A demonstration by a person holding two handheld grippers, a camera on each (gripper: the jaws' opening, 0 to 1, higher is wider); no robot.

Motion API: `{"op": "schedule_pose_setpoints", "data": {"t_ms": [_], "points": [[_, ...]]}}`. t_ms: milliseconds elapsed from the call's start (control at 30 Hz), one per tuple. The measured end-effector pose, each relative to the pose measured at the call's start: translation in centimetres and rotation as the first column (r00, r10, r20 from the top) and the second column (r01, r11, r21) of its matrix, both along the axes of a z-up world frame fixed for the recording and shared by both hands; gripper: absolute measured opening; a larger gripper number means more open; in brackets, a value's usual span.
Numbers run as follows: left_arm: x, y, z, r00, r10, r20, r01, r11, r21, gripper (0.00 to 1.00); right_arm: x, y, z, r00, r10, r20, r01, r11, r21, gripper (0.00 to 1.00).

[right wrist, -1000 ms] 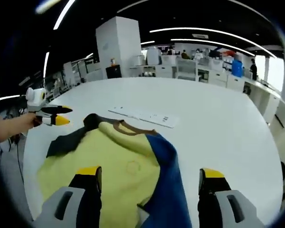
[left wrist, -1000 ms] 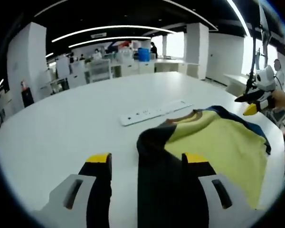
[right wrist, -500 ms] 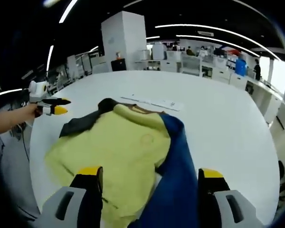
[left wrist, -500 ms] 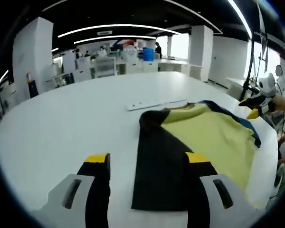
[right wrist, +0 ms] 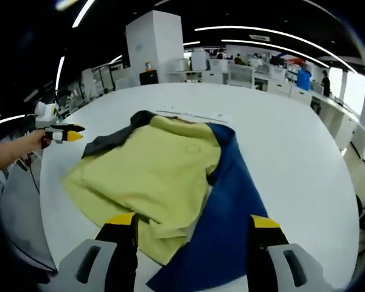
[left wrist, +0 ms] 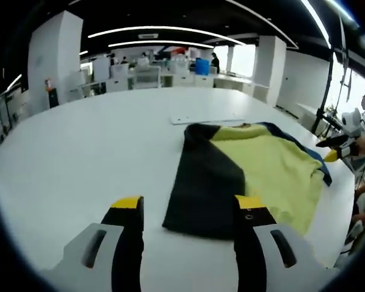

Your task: Fold the garment on the visible template until the final outline fits inside the template.

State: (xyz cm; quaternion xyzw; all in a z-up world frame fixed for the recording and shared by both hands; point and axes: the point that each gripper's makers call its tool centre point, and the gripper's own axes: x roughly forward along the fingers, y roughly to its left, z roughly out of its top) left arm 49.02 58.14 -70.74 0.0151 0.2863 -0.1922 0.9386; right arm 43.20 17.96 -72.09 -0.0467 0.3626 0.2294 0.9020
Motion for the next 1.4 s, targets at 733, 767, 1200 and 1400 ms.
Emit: {"op": "schedule_pose_setpoints", "data": {"t_ms": [733,767,1200,1400], "points": [[-2.1,-1.4,-4.3,0.993,0.078,-0.093,-0.086,0.992,-0.091,0.34,-5.0,-1.4,-3.1,0.998,-0.070,0.004,0.070,0.994,-0.089,0.35],[-2.1,-1.4,-4.6,0.992,0.081,-0.100,-0.089,0.993,-0.081,0.33,-5.1,-1.5,-3.3,0.997,-0.072,0.009,0.073,0.992,-0.102,0.33],[-1.7,-1.3,-5.3,0.992,0.089,-0.095,-0.093,0.995,-0.042,0.11,-5.6,-1.7,-4.2,0.998,-0.045,0.041,0.054,0.968,-0.246,0.09],[-1.6,-1.5,-5.3,0.991,0.094,-0.098,-0.100,0.993,-0.059,0.03,-5.6,-1.8,-4.5,0.998,-0.042,0.043,0.051,0.965,-0.257,0.00]]}}
